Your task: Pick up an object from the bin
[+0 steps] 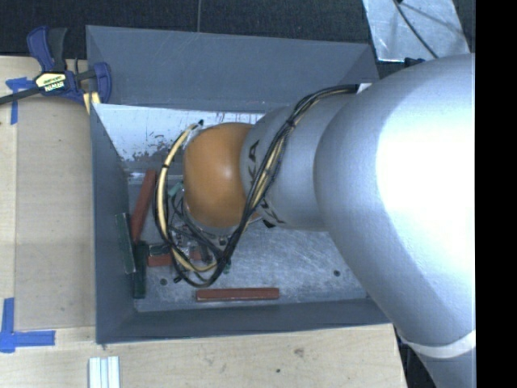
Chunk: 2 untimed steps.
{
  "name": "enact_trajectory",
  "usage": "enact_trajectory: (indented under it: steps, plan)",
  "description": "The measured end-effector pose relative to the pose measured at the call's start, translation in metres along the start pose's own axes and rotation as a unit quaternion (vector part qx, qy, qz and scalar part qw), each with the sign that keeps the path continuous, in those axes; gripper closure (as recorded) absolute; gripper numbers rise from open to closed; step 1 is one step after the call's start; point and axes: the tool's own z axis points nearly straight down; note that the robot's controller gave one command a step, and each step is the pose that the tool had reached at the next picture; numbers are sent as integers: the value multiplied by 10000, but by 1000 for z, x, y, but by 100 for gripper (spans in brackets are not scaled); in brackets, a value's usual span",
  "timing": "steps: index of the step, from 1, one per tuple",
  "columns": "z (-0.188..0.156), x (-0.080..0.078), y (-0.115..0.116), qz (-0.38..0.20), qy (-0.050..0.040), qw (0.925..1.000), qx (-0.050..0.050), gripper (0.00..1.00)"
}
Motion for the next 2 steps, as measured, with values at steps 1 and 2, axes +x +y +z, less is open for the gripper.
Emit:
enact_trajectory:
  steps: [1,2]
  plan:
    - [-104,-14,-18,-127,-50,9999,-7,100]
    - [-162,-41,-47,-82,-48,10000,-1,100]
